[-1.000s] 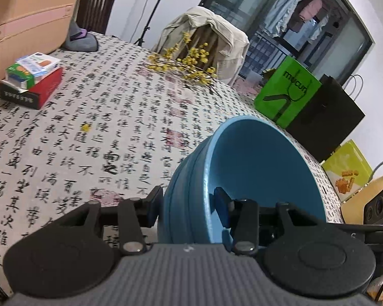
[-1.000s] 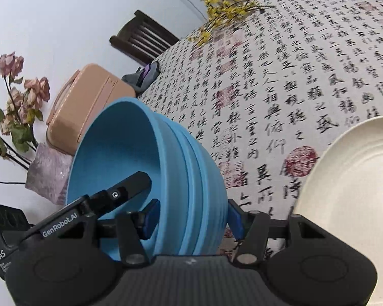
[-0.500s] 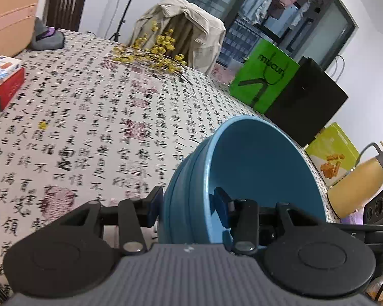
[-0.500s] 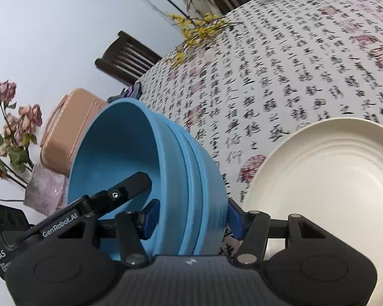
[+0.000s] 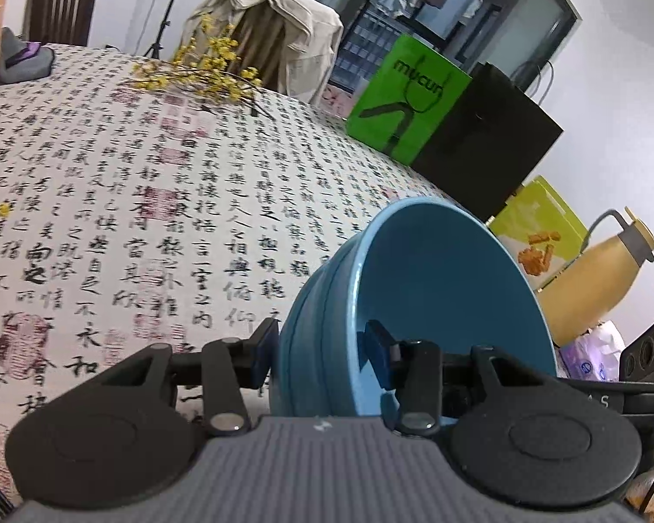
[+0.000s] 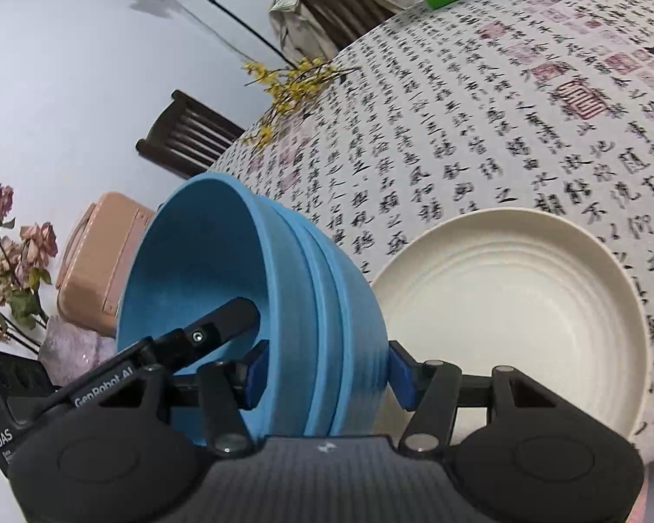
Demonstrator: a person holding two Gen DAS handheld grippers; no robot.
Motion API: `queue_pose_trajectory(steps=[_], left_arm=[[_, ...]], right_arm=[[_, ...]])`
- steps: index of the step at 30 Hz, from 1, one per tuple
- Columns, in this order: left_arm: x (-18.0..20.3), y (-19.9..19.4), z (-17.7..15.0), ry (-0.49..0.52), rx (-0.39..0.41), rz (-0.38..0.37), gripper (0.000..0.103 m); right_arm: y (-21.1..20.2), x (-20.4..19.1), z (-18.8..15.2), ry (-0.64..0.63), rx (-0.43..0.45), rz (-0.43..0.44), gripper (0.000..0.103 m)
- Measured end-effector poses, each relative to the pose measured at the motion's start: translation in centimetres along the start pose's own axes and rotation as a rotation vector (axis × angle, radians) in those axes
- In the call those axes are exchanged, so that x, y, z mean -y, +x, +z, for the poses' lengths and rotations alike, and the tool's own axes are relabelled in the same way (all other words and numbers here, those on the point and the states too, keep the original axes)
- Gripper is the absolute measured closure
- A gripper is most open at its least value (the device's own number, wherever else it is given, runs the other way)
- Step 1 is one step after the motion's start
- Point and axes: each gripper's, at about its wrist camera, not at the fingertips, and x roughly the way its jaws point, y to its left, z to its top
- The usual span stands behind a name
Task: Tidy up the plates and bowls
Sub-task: 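Lift the blue bowl stack with both grippers and carry it toward the cream plates, then lower the bowl stack onto the cream plate stack with both grippers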
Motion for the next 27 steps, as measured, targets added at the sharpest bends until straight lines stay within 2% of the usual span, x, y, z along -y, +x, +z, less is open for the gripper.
queue_pose_trajectory(steps=[27], left_arm=[[4.9, 5.5, -1.5, 0.072, -0.106, -0.104, 0.059]], right_arm=[[-4.4, 6.7, -0.4, 0.127, 0.096, -0.062, 0.047]])
